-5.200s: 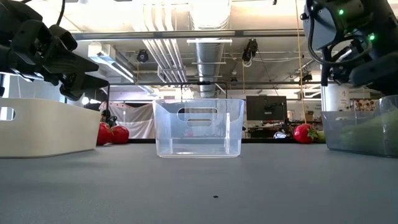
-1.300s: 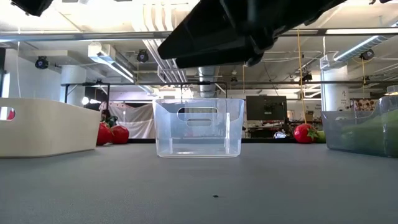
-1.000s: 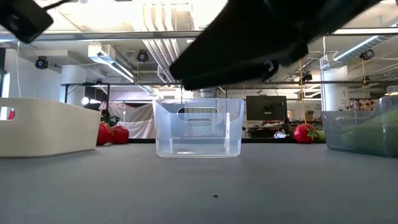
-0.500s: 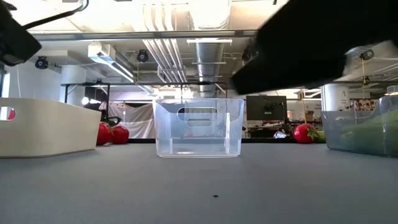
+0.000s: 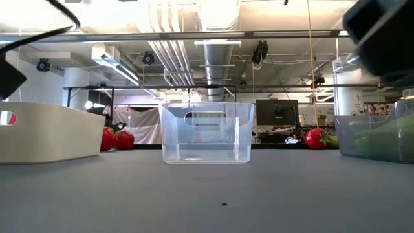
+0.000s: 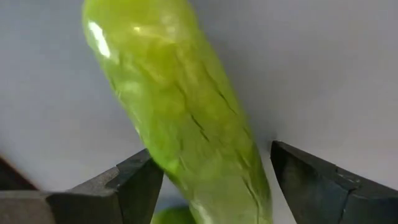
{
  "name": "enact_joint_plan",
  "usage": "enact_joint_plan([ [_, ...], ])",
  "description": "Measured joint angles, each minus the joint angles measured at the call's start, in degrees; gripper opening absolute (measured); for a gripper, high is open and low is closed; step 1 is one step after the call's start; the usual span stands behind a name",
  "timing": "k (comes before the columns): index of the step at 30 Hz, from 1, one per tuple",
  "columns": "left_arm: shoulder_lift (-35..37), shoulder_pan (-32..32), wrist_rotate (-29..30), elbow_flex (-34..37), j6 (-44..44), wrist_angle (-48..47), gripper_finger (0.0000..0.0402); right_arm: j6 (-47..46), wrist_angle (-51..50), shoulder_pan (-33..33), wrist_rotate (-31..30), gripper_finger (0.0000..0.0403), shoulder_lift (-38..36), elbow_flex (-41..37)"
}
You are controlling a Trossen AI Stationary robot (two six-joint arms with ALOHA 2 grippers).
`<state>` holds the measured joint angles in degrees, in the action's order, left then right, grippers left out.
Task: Sort produce into baskets
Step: Put the green cucumber into the black bin
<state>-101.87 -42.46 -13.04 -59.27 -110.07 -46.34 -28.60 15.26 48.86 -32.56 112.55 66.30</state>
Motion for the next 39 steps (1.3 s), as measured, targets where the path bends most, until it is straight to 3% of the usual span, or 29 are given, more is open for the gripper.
enact_joint_plan([
  [7,-4.5,0.01,-0.16,-4.99,5.56,-2.45,0.0261,-0.05,0.0,2.2,0.0,0.0226,0.0,0.0],
  [18,-5.28,0.09,4.99,-12.69,9.57,-9.06,0.0137,-0.71,-0.19,3.41,0.0,0.0226,0.32,0.0],
  [21,-5.28,0.31,11.92,-17.28,12.28,-12.72,0.0136,0.34,-1.15,3.92,1.97,0.0226,0.79,0.0],
  [27,-5.45,0.77,41.34,-28.39,24.27,-14.64,0.0137,-0.83,-5.31,5.0,2.56,0.0212,0.76,-0.02],
  [29,-5.99,2.07,47.51,-31.68,31.28,-14.27,0.0137,-0.81,-5.46,4.98,2.49,0.0203,0.68,0.0],
  [35,-9.22,7.79,58.91,-40.35,55.01,-5.68,0.0137,-5.73,-10.37,4.73,2.8,0.0176,0.21,0.04],
  [39,-13.19,12.85,54.16,-44.91,66.46,2.62,0.0137,-16.45,-25.07,4.87,3.04,0.015,-2.3,2.75],
])
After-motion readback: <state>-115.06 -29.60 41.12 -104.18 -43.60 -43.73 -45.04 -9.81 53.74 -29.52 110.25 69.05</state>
